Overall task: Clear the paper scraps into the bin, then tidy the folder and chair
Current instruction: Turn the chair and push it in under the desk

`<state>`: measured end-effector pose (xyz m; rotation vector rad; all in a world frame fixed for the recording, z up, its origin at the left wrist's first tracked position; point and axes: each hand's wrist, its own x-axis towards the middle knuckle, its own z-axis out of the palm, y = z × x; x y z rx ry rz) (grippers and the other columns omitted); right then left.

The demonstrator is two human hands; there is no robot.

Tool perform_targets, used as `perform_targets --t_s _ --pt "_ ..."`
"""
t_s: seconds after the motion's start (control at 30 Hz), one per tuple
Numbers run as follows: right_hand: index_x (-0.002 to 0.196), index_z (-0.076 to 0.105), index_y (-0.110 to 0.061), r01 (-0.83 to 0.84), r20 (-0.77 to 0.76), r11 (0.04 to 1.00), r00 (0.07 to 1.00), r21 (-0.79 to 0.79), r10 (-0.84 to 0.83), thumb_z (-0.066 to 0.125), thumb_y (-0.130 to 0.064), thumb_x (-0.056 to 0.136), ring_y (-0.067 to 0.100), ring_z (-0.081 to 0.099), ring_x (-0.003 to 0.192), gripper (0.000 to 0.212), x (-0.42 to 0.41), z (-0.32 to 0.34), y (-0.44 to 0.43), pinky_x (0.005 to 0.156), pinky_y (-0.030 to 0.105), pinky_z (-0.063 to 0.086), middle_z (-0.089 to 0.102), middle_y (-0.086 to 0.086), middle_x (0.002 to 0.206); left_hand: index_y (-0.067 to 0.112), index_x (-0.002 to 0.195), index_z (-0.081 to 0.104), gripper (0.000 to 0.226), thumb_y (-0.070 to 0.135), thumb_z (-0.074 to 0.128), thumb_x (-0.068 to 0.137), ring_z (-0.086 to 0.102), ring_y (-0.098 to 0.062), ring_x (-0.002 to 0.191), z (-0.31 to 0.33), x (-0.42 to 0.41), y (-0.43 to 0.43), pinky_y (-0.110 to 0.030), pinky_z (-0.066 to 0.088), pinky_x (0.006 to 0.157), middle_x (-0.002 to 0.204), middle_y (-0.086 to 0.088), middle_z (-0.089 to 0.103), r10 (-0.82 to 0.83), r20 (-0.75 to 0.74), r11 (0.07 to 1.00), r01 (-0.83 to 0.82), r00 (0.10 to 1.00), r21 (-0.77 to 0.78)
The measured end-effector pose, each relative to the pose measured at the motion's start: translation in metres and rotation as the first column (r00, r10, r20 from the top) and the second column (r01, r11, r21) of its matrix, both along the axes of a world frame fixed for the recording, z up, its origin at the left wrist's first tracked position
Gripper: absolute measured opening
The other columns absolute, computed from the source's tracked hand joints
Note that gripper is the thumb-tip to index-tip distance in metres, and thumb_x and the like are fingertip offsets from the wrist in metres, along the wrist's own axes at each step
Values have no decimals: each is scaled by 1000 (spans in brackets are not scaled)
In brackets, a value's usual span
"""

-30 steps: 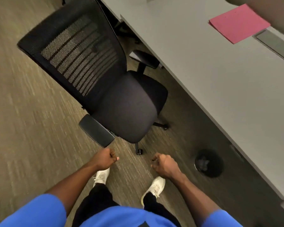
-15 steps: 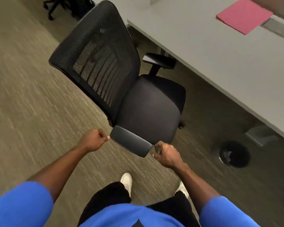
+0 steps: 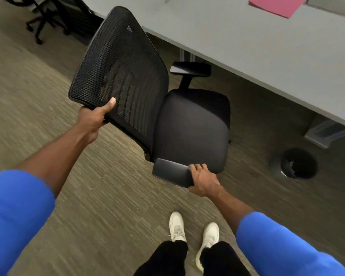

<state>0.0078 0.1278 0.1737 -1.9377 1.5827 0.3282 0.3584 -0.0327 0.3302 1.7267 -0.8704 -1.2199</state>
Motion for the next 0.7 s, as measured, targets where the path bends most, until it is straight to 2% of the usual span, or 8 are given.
perform_targets --t_s 0.07,0.13,0.23,0.37,0.5,0.63,0.7 --pt "142 42 -17 -37 -49 999 998 -3 37 78 -44 82 34 48 133 75 3 -4 1 100 51 53 53 8 144 21 113 76 26 36 81 92 78 -14 110 -3 -4 -3 -50 60 102 115 8 82 40 -42 999 -41 998 -15" --pt "143 42 -18 -73 -123 997 990 -23 70 77 -45 81 34 51 132 77 3 -10 1 105 53 46 54 7 144 22 111 75 17 31 77 97 78 -13 109 -7 -8 -4 -50 62 97 112 9 83 48 -62 999 -49 997 -23" --pt "150 36 -19 -78 -171 996 983 -42 69 77 -44 82 35 52 133 84 -1 -18 2 109 58 38 54 7 145 17 116 76 22 25 77 96 80 -12 106 -11 -8 -5 -44 64 90 115 6 83 21 -72 999 -23 997 -24" --pt "159 28 -19 -71 -192 994 980 -88 53 74 -36 87 35 50 134 87 -15 -26 6 111 57 37 52 7 148 14 124 74 33 26 80 94 79 -14 112 -11 -13 -4 -45 63 94 122 3 81 -21 -58 1000 21 998 -4" --pt "159 29 -21 -45 -202 994 979 -100 24 67 -23 90 33 51 132 79 -34 -29 11 110 55 38 52 6 147 12 131 72 42 28 81 93 76 -15 118 -12 -29 8 -45 61 98 125 3 80 -49 -41 999 49 998 4" --pt "154 34 -24 -27 -218 993 976 -112 2 59 -14 92 31 53 130 68 -67 -26 7 106 53 41 54 3 144 14 132 69 42 25 81 93 77 -12 115 -12 -57 22 -40 63 94 125 5 80 -70 -14 998 70 997 -1" --pt "150 37 -26 -33 -217 992 976 -118 7 58 -14 92 30 54 129 62 -88 -23 2 104 52 42 56 1 143 16 125 71 31 20 79 95 79 -9 108 -12 -75 30 -36 65 92 119 6 81 -59 -9 998 59 998 -23"
